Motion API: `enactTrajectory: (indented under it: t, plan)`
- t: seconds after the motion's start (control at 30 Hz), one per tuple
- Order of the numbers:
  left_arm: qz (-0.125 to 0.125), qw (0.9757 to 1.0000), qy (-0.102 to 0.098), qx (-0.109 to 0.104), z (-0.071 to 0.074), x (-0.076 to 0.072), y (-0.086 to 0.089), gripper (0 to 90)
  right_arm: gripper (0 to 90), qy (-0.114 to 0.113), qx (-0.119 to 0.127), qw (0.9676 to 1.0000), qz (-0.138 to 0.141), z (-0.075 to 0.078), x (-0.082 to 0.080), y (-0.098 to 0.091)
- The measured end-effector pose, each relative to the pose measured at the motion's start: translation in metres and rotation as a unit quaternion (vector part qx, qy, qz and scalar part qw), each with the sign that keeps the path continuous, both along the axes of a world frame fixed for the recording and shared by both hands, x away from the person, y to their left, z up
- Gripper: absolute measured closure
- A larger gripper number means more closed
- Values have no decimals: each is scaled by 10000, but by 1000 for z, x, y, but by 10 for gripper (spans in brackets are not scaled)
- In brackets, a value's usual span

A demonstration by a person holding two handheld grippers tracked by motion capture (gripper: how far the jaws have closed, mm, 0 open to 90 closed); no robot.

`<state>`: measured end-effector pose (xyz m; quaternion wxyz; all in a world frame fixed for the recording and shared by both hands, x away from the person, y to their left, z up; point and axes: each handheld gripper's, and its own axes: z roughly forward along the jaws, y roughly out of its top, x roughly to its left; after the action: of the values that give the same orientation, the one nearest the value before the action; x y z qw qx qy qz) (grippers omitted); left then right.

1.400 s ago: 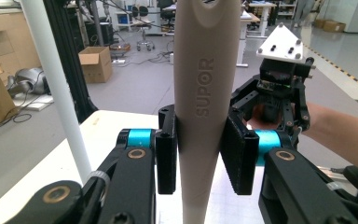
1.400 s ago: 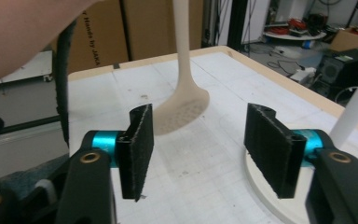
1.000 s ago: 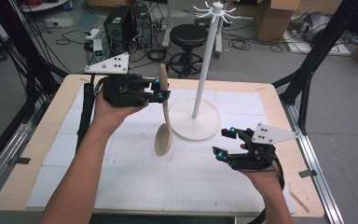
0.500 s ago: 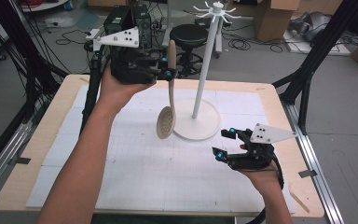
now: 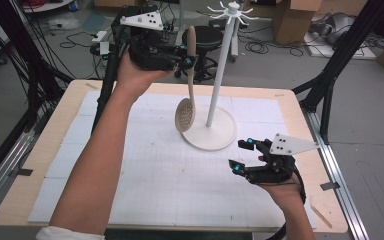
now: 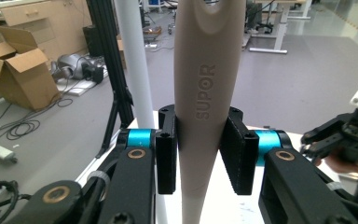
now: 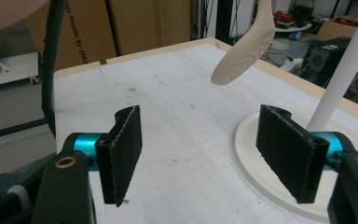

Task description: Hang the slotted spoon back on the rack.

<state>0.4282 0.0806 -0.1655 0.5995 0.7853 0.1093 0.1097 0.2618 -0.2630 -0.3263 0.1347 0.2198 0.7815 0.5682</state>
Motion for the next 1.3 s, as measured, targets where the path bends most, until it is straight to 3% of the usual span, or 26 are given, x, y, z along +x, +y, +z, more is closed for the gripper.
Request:
enactTrajectory:
  t: [0.43, 0.93, 1.3]
  plan:
    - [291, 9995, 108, 49, 14, 31, -2, 690, 303, 41, -55, 10000, 0, -4, 1, 2]
    - [227, 9995, 98, 210, 17, 39, -25, 690, 303, 18, 23, 10000, 10, -2, 1, 0]
    - [187, 9992, 108, 334, 18, 44, -33, 690, 304, 21, 24, 10000, -16, -3, 1, -1]
